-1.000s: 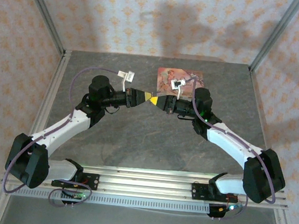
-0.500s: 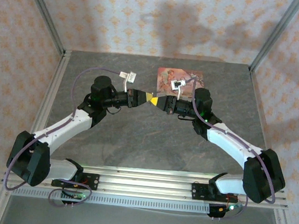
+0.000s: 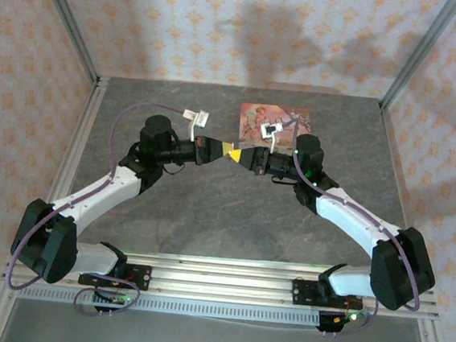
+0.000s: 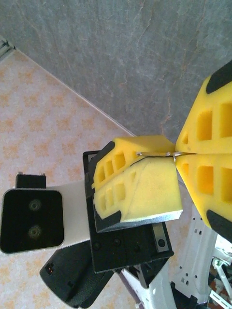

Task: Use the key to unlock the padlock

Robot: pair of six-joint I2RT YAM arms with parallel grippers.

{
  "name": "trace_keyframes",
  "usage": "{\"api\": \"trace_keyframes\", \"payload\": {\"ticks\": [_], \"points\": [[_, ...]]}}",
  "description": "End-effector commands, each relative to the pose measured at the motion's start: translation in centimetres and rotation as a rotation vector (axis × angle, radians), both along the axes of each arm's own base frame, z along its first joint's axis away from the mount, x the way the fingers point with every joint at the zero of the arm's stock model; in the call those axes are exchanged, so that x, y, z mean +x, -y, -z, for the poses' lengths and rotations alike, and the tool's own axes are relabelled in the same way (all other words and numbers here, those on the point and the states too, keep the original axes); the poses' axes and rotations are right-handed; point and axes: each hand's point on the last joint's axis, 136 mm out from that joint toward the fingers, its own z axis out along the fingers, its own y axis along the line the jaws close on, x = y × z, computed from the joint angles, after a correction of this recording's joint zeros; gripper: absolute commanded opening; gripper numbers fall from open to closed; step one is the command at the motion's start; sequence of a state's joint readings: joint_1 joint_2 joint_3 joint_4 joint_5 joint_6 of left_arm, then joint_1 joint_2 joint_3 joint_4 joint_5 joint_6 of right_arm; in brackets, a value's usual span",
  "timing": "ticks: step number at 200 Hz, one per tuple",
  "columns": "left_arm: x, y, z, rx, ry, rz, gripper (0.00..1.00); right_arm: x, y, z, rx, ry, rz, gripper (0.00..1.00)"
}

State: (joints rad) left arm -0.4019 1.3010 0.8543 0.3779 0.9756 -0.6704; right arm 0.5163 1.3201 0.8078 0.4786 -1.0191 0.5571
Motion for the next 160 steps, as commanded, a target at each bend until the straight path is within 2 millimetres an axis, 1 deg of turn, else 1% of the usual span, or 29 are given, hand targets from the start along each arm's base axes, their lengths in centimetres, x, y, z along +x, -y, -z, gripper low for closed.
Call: {"api": "trace_keyframes", "payload": {"ticks": [1,10,26,46,65,76,87,109,125,142,160], "points": [[-0.6,0.4,-1.3,0.053,0.086,0.029,0.00,-0.3,0.4,-1.1,-0.027,0.066,0.015,0.20],[-0.7,0.3,-1.1,0.085,0.113,0.032,0.00,-0.4,0.6,-1.1,-0.044,0.067,0.017,0.25],[-0.8,0.1,-0.6,0.139,0.145,0.037,0.00,-0.7,0.9,-1.3,-0.062,0.062,0.018,0.31],[-1.1,0.0,0.0,0.199,0.175,0.062,0.00,-0.6,1.9,-1.6,-0.073,0.028,0.036,0.35],[-1.6,0.1,0.4,0.251,0.200,0.113,0.00,0.0,3.1,-2.8,-0.053,-0.041,0.070,0.36],[-1.9,0.1,0.6,0.278,0.215,0.140,0.00,0.0,3.4,-3.6,-0.039,-0.066,0.066,0.38],[-2.2,0.1,0.6,0.294,0.235,0.168,0.00,-0.2,3.5,-3.9,-0.053,-0.091,0.059,0.39],[-3.2,0.3,0.4,0.310,0.281,0.245,0.00,-0.5,3.1,-4.2,-0.060,-0.130,0.008,0.39],[-3.7,0.5,-0.1,0.309,0.293,0.292,0.00,-0.5,2.6,-3.9,-0.058,-0.156,-0.025,0.34],[-4.0,0.7,-0.4,0.306,0.287,0.323,0.00,-0.6,2.2,-3.8,-0.047,-0.154,-0.051,0.31],[-4.2,0.9,-0.6,0.298,0.272,0.350,0.00,-1.1,1.7,-3.9,-0.046,-0.131,-0.074,0.31]]}}
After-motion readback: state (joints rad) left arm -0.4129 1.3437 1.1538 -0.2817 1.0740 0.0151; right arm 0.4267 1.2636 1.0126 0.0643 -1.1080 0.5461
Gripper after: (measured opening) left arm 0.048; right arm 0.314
